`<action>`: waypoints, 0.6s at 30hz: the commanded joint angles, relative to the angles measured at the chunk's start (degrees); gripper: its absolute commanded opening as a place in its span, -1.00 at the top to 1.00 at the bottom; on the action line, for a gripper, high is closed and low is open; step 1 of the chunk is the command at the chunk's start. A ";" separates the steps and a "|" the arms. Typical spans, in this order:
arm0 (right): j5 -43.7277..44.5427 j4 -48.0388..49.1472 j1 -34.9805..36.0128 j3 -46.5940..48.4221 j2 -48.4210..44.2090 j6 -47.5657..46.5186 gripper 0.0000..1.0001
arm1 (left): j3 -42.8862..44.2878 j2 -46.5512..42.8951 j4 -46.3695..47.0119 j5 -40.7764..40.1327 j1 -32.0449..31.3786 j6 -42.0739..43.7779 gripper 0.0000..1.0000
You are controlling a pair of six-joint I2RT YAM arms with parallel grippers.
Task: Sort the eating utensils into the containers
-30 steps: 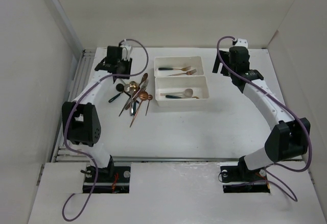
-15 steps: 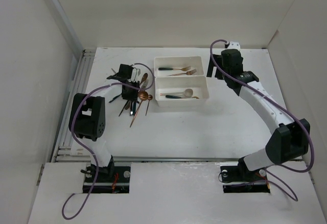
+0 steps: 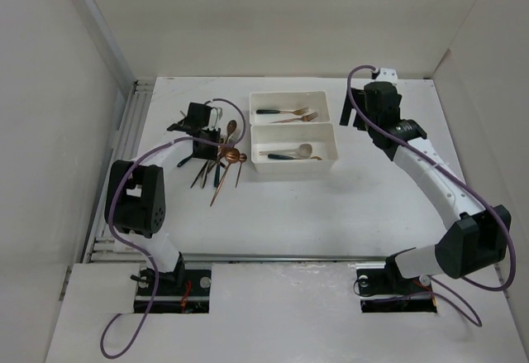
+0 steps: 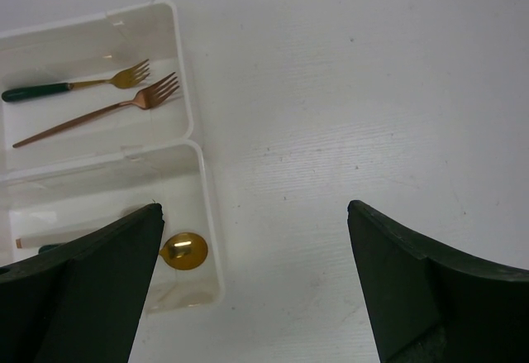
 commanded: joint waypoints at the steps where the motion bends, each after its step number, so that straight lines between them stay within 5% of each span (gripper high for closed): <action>1: 1.01 0.28 0.92 1.82 -0.40 0.75 -0.94 | -0.78 -2.74 0.23 -3.22 0.86 2.34 0.51; 18: 2.68 -0.25 0.92 1.21 -1.55 0.75 -0.94 | -0.96 4.73 -0.11 -0.85 1.92 5.33 0.63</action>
